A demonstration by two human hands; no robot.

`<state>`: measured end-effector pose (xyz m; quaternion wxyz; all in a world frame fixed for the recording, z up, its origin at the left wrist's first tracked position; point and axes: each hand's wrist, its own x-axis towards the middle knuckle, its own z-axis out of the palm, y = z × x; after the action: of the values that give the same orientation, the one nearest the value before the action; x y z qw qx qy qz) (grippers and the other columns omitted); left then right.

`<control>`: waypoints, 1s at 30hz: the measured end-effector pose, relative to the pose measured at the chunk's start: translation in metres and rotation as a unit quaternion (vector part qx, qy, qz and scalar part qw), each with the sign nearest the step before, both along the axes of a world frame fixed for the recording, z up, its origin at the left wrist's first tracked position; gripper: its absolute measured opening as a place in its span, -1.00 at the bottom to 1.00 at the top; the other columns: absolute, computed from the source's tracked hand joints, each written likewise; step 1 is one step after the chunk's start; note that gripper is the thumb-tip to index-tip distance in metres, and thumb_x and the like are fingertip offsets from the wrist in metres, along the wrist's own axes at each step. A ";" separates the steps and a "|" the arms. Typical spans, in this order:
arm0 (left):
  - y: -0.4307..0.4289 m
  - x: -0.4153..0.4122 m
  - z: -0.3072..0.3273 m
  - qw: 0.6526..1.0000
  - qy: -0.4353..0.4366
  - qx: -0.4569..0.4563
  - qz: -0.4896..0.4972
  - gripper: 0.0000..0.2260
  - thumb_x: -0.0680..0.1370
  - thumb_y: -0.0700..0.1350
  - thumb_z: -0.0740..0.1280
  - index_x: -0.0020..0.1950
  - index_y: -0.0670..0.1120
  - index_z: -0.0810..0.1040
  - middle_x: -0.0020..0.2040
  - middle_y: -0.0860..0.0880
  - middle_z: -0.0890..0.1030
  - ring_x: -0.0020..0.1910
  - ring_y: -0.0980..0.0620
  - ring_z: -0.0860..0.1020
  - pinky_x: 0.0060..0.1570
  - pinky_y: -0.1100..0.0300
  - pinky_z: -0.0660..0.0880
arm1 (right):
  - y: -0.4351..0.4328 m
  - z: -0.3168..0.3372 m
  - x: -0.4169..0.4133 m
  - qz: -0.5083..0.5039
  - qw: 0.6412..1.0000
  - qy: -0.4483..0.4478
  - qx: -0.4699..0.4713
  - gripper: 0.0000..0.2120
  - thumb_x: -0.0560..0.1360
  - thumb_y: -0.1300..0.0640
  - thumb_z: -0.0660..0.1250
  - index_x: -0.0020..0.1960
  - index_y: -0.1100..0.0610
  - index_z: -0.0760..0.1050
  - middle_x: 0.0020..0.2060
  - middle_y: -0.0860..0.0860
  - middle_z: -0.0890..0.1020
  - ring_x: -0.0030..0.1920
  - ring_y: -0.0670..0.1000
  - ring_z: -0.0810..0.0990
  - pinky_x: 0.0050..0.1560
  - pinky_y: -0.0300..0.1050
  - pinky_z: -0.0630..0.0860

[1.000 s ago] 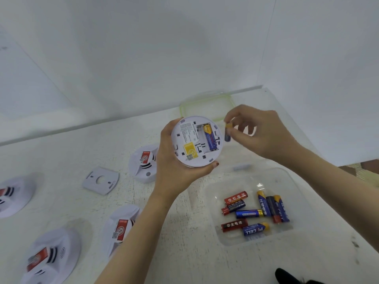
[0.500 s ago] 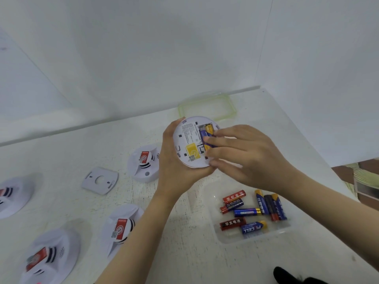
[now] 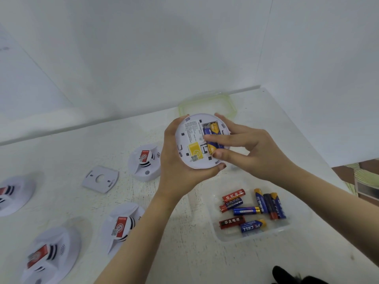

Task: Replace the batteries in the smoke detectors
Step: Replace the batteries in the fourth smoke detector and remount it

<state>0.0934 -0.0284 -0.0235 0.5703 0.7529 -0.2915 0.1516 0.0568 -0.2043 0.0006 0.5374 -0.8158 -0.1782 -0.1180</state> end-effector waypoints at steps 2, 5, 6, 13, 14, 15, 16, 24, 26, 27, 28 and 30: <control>0.001 -0.001 0.000 1.000 0.001 0.001 -0.002 -0.16 0.18 -0.08 0.60 0.32 0.04 0.21 0.22 0.46 0.33 0.25 0.33 0.42 0.11 0.45 0.42 | 0.002 -0.001 0.000 0.016 0.999 0.020 0.026 -0.63 0.42 0.00 0.36 0.20 0.05 0.55 0.28 0.08 0.52 0.42 -0.10 0.31 0.31 -0.06 0.43; 0.001 -0.003 0.000 1.000 0.012 -0.006 -0.006 -0.15 0.18 -0.11 0.60 0.34 -0.06 0.22 0.21 0.46 0.34 0.26 0.32 0.42 0.11 0.45 0.43 | 0.003 0.000 -0.002 0.011 0.997 0.043 0.069 -0.66 0.41 0.07 0.41 0.17 0.11 0.58 0.31 0.08 0.50 0.40 -0.07 0.36 0.30 0.01 0.44; 0.001 -0.004 0.000 1.000 0.010 -0.004 -0.006 -0.15 0.18 -0.11 0.60 0.34 -0.09 0.22 0.21 0.47 0.33 0.26 0.33 0.41 0.11 0.46 0.42 | 0.004 0.001 -0.003 0.007 0.996 0.045 0.076 -0.67 0.41 0.10 0.41 0.17 0.12 0.58 0.31 0.08 0.49 0.39 -0.06 0.37 0.30 0.02 0.44; 0.002 -0.010 0.005 1.000 0.016 -0.014 -0.003 -0.14 0.18 -0.11 0.60 0.36 -0.16 0.21 0.22 0.45 0.32 0.28 0.30 0.41 0.13 0.41 0.44 | 0.018 0.012 -0.013 -0.006 0.989 0.057 0.139 -0.72 0.39 0.25 0.40 0.08 0.05 0.60 0.23 0.00 0.55 0.38 -0.13 0.37 0.27 -0.13 0.46; 0.004 -0.011 0.005 1.000 0.019 -0.017 -0.001 -0.13 0.19 -0.09 0.60 0.36 -0.17 0.21 0.24 0.43 0.33 0.28 0.27 0.41 0.14 0.38 0.45 | 0.020 0.013 -0.015 -0.004 0.987 0.060 0.146 -0.71 0.39 0.28 0.41 0.06 0.03 0.61 0.22 -0.02 0.55 0.37 -0.14 0.38 0.26 -0.13 0.46; 0.005 -0.013 0.006 1.000 0.022 -0.019 0.004 -0.13 0.20 -0.08 0.60 0.37 -0.17 0.21 0.26 0.38 0.34 0.29 0.24 0.42 0.15 0.34 0.47 | 0.022 0.015 -0.017 -0.003 0.986 0.064 0.152 -0.70 0.39 0.32 0.41 0.05 0.02 0.61 0.22 -0.02 0.54 0.37 -0.14 0.38 0.26 -0.12 0.47; 0.006 -0.015 0.006 0.999 0.026 -0.024 0.010 -0.13 0.20 -0.06 0.59 0.37 -0.17 0.21 0.28 0.29 0.35 0.30 0.19 0.43 0.16 0.28 0.49 | 0.025 0.016 -0.018 -0.006 0.985 0.066 0.158 -0.70 0.38 0.33 0.41 0.02 0.01 0.62 0.24 -0.01 0.54 0.36 -0.15 0.39 0.24 -0.12 0.49; 0.034 -0.029 0.010 0.997 0.051 -0.043 0.050 -0.12 0.19 -0.06 0.60 0.38 -0.14 0.21 0.33 -0.11 0.38 0.32 -0.03 0.46 0.15 0.07 0.55 | 0.060 0.021 -0.023 -0.024 0.983 0.070 0.169 -0.65 0.41 0.39 0.37 0.02 -0.01 0.61 0.30 0.06 0.51 0.32 -0.14 0.44 0.21 -0.07 0.52; 0.046 -0.031 0.011 0.996 0.055 -0.043 0.062 -0.12 0.18 -0.05 0.61 0.38 -0.11 0.22 0.32 -0.05 0.41 0.30 0.00 0.47 0.13 0.07 0.56 | 0.070 0.022 -0.021 -0.017 0.984 0.072 0.161 -0.70 0.39 0.33 0.37 0.03 0.02 0.63 0.30 0.05 0.51 0.29 -0.11 0.47 0.18 -0.05 0.54; 0.053 -0.032 0.011 0.995 0.059 -0.045 0.065 -0.11 0.17 -0.05 0.62 0.38 -0.11 0.22 0.31 -0.02 0.42 0.30 0.00 0.48 0.13 0.05 0.56 | 0.075 0.023 -0.020 -0.010 0.985 0.074 0.156 -0.71 0.39 0.31 0.36 0.05 0.06 0.64 0.30 0.05 0.52 0.28 -0.09 0.49 0.16 -0.04 0.55; 0.059 -0.033 0.012 0.995 0.060 -0.046 0.066 -0.10 0.16 -0.05 0.63 0.38 -0.11 0.22 0.31 0.03 0.42 0.30 0.02 0.48 0.13 0.07 0.56 | 0.080 0.023 -0.019 -0.001 0.986 0.075 0.151 -0.72 0.40 0.33 0.36 0.06 0.10 0.64 0.29 0.04 0.52 0.26 -0.07 0.51 0.14 -0.03 0.56; 0.075 -0.037 0.014 0.995 0.064 -0.045 0.065 -0.04 0.11 -0.09 0.67 0.37 -0.10 0.22 0.27 0.23 0.43 0.28 0.14 0.48 0.12 0.20 0.54 | 0.092 0.025 -0.017 0.013 0.989 0.077 0.128 -0.72 0.43 0.36 0.36 0.07 0.11 0.64 0.27 0.03 0.54 0.22 -0.07 0.55 0.08 -0.01 0.59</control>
<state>0.0567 0.0468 -0.0095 0.6097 0.7522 -0.1977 0.1531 0.0395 -0.1120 0.0253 0.6509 -0.7446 -0.1301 -0.0700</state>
